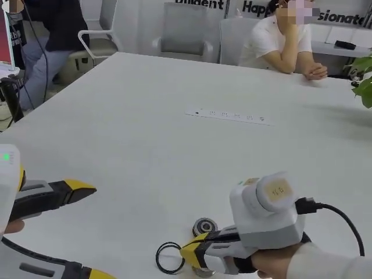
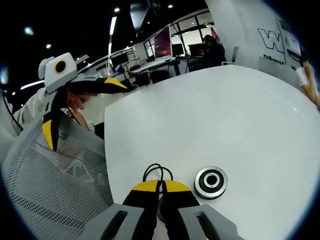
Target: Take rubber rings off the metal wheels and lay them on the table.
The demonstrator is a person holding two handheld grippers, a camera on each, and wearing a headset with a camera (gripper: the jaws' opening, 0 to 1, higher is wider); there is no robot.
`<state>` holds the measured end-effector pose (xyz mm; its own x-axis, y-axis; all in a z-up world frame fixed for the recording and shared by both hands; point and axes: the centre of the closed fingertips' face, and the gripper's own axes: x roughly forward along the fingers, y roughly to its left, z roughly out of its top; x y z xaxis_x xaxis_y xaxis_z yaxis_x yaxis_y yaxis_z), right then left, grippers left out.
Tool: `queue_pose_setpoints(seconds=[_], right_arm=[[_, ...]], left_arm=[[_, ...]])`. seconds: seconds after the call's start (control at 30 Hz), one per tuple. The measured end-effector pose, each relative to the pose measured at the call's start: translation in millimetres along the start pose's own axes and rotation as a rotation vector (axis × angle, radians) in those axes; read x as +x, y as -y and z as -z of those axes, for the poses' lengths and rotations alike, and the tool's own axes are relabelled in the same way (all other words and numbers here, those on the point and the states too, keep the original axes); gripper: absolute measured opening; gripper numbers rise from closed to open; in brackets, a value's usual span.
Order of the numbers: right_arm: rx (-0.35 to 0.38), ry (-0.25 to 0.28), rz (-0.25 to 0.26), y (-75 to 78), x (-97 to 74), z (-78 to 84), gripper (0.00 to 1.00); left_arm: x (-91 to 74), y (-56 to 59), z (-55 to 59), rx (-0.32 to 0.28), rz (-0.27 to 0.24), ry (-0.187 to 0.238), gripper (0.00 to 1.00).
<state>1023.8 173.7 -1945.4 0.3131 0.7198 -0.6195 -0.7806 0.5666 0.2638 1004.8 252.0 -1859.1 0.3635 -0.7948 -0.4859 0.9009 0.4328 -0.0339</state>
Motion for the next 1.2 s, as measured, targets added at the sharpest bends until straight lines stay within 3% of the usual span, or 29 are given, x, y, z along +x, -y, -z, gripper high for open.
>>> queue_pose_setpoints(seconds=[0.47,0.63,0.9,1.07,1.2], right_arm=[[0.031,0.032,0.024,10.0,-7.3,-6.4,0.01],[0.088,0.100,0.029,17.2,-17.4,-19.1,0.02],[0.100,0.172,0.048,30.9,-32.8,-29.3,0.08],[0.121,0.216,0.081,44.7,-44.4,-31.5,0.12],[0.148,0.233,0.105,53.3,-50.5,-30.6,0.13]], left_arm=[[0.8,-0.5,2.9,0.004,0.003,-0.013,0.95],[1.3,-0.4,4.0,0.004,0.007,-0.017,0.95],[1.9,2.5,3.1,0.005,0.023,-0.016,0.95],[1.0,9.1,-9.7,-0.018,0.058,0.024,0.98],[-0.5,13.8,-24.0,0.002,0.073,0.058,0.99]])
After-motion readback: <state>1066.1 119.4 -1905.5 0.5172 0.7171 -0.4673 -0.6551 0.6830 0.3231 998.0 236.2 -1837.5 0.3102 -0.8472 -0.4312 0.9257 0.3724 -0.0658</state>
